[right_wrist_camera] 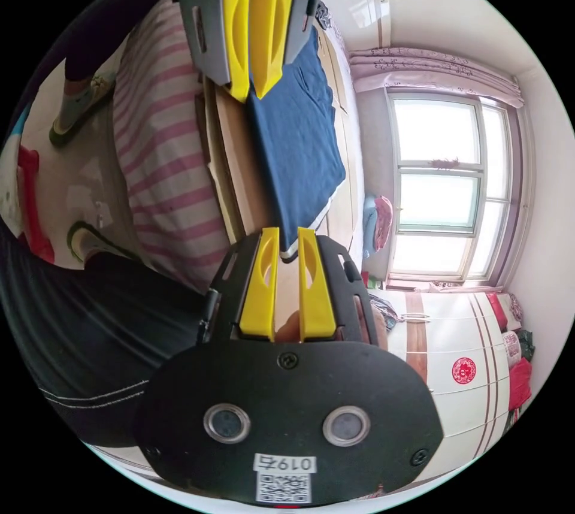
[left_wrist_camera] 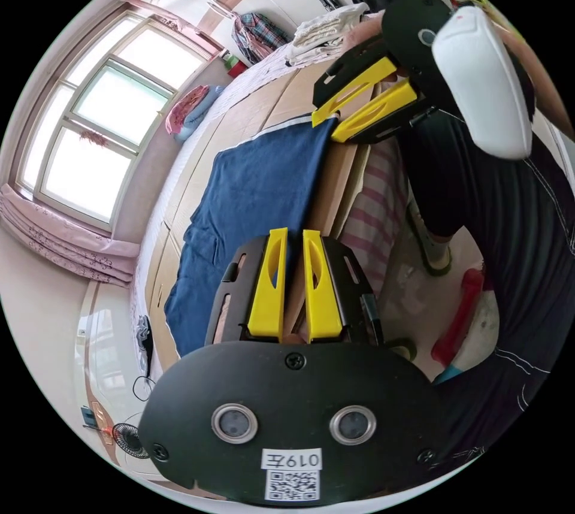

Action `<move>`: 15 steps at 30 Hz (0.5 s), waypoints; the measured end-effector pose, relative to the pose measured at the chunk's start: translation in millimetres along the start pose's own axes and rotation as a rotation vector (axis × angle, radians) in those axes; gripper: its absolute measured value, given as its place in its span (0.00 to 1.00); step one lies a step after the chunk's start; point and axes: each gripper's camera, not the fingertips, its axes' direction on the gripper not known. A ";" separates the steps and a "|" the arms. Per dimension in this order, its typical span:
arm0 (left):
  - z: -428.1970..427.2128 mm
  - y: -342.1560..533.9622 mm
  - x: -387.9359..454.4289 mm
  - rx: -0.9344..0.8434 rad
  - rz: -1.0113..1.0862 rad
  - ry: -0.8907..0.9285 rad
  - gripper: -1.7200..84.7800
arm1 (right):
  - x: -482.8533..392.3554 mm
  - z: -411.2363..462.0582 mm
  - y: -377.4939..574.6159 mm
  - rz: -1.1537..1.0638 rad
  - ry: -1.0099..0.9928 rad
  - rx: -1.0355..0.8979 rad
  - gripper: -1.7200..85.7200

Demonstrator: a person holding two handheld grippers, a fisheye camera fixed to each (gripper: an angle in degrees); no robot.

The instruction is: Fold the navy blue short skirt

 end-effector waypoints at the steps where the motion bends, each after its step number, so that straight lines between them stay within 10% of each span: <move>1: -0.6 -0.9 2.2 0.001 0.006 -0.012 0.03 | -0.6 2.6 2.2 -0.002 0.017 -0.015 0.08; 15: -14.4 0.1 12.1 0.030 0.013 -0.043 0.03 | -11.0 -15.4 4.3 0.013 0.063 -0.031 0.01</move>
